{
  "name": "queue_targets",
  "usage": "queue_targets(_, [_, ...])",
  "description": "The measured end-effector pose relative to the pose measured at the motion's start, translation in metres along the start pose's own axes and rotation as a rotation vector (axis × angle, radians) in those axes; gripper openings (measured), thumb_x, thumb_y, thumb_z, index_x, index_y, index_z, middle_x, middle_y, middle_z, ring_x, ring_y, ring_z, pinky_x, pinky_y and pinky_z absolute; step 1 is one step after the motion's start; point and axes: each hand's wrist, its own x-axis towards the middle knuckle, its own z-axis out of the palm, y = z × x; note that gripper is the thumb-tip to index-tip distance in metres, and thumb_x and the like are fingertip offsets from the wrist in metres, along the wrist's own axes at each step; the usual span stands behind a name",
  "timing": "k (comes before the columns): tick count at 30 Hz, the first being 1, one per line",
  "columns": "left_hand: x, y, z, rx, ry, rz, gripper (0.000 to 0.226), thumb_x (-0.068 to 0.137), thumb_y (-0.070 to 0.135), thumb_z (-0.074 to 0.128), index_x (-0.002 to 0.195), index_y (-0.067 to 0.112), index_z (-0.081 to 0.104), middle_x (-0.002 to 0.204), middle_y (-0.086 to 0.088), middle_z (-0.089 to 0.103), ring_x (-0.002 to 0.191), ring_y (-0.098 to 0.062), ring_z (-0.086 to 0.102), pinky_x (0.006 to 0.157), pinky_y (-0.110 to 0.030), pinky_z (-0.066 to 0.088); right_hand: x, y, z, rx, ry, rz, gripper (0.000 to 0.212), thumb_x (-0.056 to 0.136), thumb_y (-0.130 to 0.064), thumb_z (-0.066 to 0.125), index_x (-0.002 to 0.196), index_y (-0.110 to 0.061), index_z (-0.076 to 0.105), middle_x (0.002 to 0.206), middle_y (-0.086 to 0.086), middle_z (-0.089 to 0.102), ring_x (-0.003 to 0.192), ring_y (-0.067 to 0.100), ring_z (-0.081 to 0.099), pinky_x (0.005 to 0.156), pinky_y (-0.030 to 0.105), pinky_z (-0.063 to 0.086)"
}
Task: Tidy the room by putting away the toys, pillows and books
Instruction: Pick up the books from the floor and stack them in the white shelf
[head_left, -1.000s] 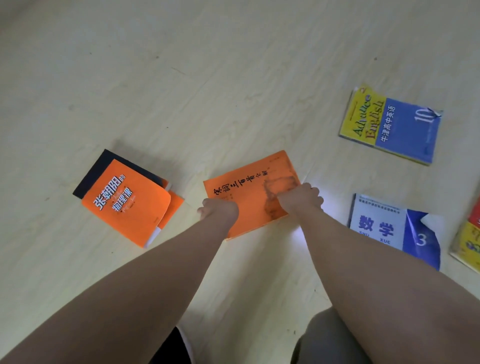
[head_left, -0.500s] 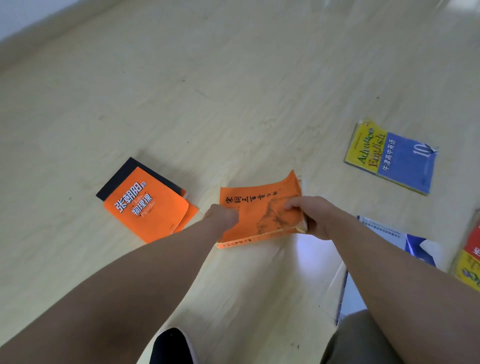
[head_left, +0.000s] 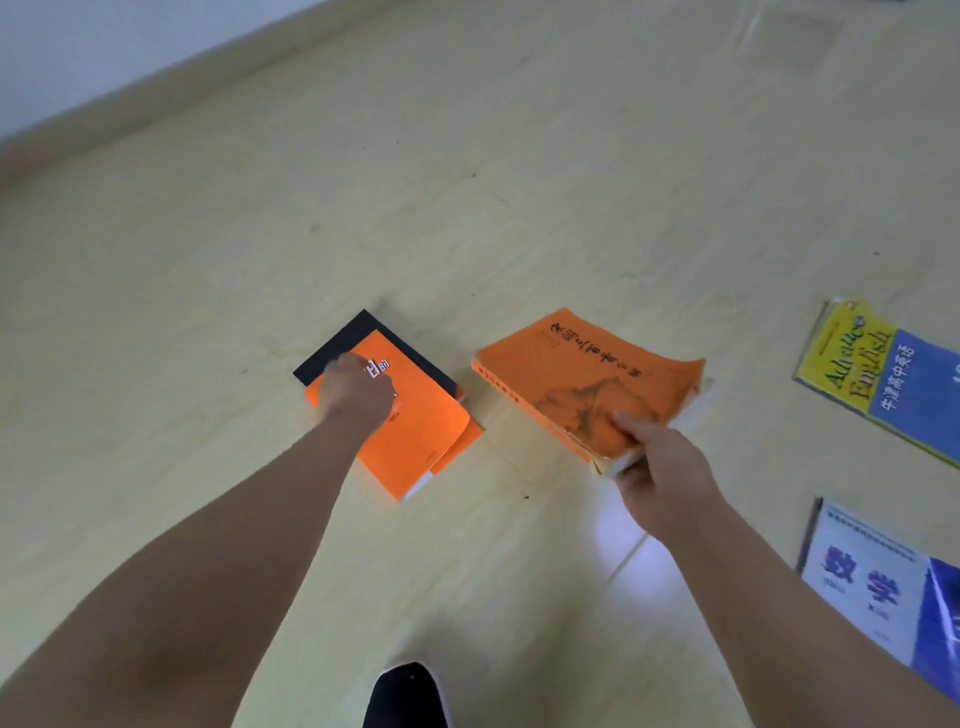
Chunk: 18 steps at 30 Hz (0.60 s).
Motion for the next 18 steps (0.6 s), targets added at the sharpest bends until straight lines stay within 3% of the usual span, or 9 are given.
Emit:
queue_targets(2, [0.022,-0.025,-0.005,0.075,0.029,-0.056,0.059,0.091,0.040,0.067,0.141,0.012,0.050,0.140,-0.012,0.053,0.124,-0.035,0.055,0.098,-0.044,0.049,0.000,0.022,0.007,0.149,-0.054,0.077,0.030,0.094,0.001,0.064,0.123,-0.004,0.065,0.121,0.012,0.073,0.100,0.022,0.073,0.053,0.022,0.059])
queue_targets(3, [0.028,-0.036,-0.006,0.130,0.011,-0.071,0.068,0.089,0.047,0.069,0.142,0.010,0.048,0.141,-0.013,0.053,0.127,-0.035,0.053,0.100,-0.046,0.048,0.001,0.033,0.009,0.197,-0.073,0.101,0.030,0.094,0.002,0.062,0.124,-0.005,0.065,0.122,0.012,0.073,0.103,0.022,0.072,0.055,0.023,0.059])
queue_targets(6, [0.041,-0.064,0.001,0.209,-0.031,-0.095,0.088,0.085,0.060,0.069,0.149,0.007,0.039,0.146,-0.015,0.047,0.133,-0.036,0.047,0.104,-0.048,0.045,0.003,0.066,0.015,0.211,-0.097,0.125,0.040,0.092,0.004,0.063,0.129,-0.011,0.063,0.119,0.008,0.074,0.107,0.024,0.073,0.087,0.040,0.061])
queue_targets(8, [0.053,-0.071,0.002,0.210,-0.033,-0.083,0.097,0.085,0.063,0.069,0.155,0.008,0.030,0.154,-0.012,0.039,0.139,-0.035,0.040,0.109,-0.051,0.042,0.007,0.080,0.022,0.202,-0.101,0.145,0.045,0.091,0.006,0.064,0.132,-0.013,0.061,0.117,0.007,0.075,0.104,0.025,0.074,0.097,0.045,0.057])
queue_targets(11, [0.071,-0.071,-0.001,0.192,-0.017,-0.024,0.091,0.082,0.066,0.068,0.149,0.011,0.038,0.147,-0.009,0.044,0.135,-0.036,0.044,0.107,-0.054,0.044,0.012,0.095,0.035,0.175,-0.148,0.160,0.047,0.091,0.006,0.062,0.134,-0.013,0.060,0.120,0.009,0.074,0.110,0.027,0.072,0.106,0.049,0.050])
queue_targets(16, [0.093,-0.083,-0.006,0.156,-0.061,-0.045,0.083,0.070,0.076,0.067,0.126,0.017,0.052,0.124,-0.010,0.061,0.114,-0.035,0.057,0.094,-0.051,0.054,0.023,0.116,0.047,0.167,-0.195,0.219,0.049,0.089,0.002,0.064,0.135,-0.015,0.060,0.122,0.012,0.073,0.110,0.031,0.072,0.098,0.054,0.054])
queue_targets(18, [0.094,-0.081,-0.006,0.205,-0.078,-0.043,0.092,0.067,0.079,0.066,0.136,0.021,0.048,0.130,-0.012,0.055,0.122,-0.036,0.051,0.096,-0.052,0.052,0.031,0.123,0.053,0.175,-0.214,0.232,0.052,0.087,-0.002,0.065,0.137,-0.017,0.058,0.125,0.012,0.071,0.114,0.034,0.069,0.102,0.057,0.050])
